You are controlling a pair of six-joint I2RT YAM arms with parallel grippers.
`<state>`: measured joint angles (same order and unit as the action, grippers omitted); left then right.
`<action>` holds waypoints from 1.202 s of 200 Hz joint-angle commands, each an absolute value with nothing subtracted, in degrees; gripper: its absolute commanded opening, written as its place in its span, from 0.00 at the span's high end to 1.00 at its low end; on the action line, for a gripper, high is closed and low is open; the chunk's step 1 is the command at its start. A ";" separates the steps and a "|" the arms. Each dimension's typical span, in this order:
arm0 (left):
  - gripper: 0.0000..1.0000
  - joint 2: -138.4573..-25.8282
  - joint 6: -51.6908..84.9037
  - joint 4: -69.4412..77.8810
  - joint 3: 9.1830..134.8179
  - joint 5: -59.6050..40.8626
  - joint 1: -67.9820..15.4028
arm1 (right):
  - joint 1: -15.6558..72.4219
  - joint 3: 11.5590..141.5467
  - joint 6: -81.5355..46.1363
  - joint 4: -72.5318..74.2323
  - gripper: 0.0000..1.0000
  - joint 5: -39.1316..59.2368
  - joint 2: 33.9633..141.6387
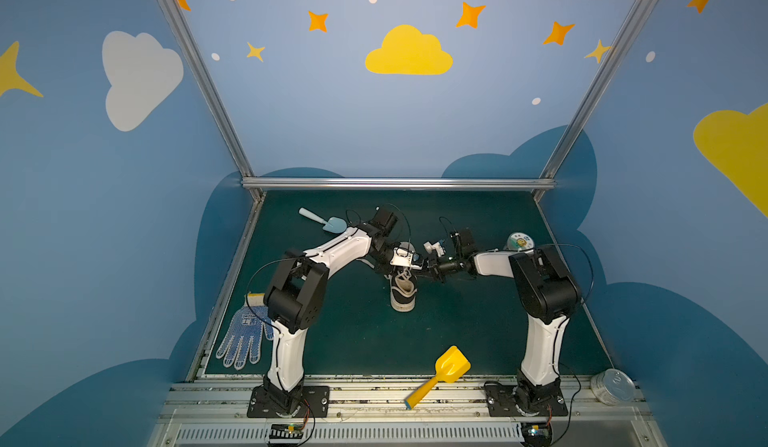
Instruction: Tie the shoes
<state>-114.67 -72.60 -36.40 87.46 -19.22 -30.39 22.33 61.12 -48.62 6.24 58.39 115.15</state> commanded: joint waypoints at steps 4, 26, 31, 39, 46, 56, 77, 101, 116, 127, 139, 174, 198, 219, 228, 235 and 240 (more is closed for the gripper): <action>0.97 -112.89 -71.99 -37.18 87.01 -19.46 -30.12 | 22.66 61.47 -48.09 5.01 0.92 59.68 116.57; 0.97 -112.80 -71.82 -37.18 87.01 -19.29 -30.06 | 23.01 62.12 -48.02 5.19 0.92 60.91 117.03; 0.97 -112.76 -71.73 -37.24 86.99 -19.29 -30.06 | 23.04 62.04 -48.35 5.93 0.92 61.49 117.07; 0.97 -112.76 -71.72 -37.26 86.91 -19.30 -30.08 | 23.05 61.82 -49.36 7.94 0.92 62.51 117.08; 0.97 -112.70 -71.72 -37.27 86.85 -19.26 -30.08 | 23.03 61.72 -50.18 9.39 0.92 63.43 117.13; 0.97 -112.63 -71.81 -37.36 86.86 -19.26 -30.01 | 23.03 61.83 -50.78 10.36 0.92 64.19 117.03; 0.97 -112.34 -71.81 -37.57 86.88 -19.43 -29.89 | 22.70 62.05 -50.01 9.56 0.91 64.22 116.53; 0.97 -112.41 -72.37 -38.51 86.87 -19.71 -29.97 | 22.84 62.49 -49.25 8.48 0.91 64.53 116.96; 0.97 -112.44 -73.08 -39.72 87.09 -19.59 -29.97 | 22.85 62.40 -49.30 8.70 0.90 64.46 117.09; 0.97 -112.50 -73.78 -40.55 87.09 -18.85 -30.06 | 22.74 62.31 -49.61 9.18 0.90 64.42 117.28; 0.97 -112.43 -74.08 -41.10 87.02 -18.20 -30.14 | 22.76 62.31 -50.19 9.91 0.90 64.42 117.43; 0.97 -112.10 -75.16 -42.80 87.39 -18.29 -30.19 | 22.77 62.40 -51.41 11.64 0.90 64.71 118.10; 0.97 -112.80 -75.30 -44.05 88.00 -18.73 -30.67 | 22.85 62.41 -52.18 12.83 0.90 65.00 118.37; 0.97 -113.37 -75.05 -44.10 88.29 -19.27 -31.00 | 22.85 62.35 -52.94 14.26 0.90 65.55 118.74; 0.97 -113.53 -74.57 -43.69 88.24 -19.28 -31.18 | 22.84 62.40 -53.23 14.83 0.90 65.69 118.78; 0.97 -113.63 -74.38 -43.41 88.20 -19.40 -31.18 | 22.84 62.21 -53.54 15.49 0.90 65.82 118.83; 0.97 -113.62 -74.08 -43.01 88.16 -19.54 -31.21 | 22.85 62.15 -53.77 15.89 0.90 65.87 118.83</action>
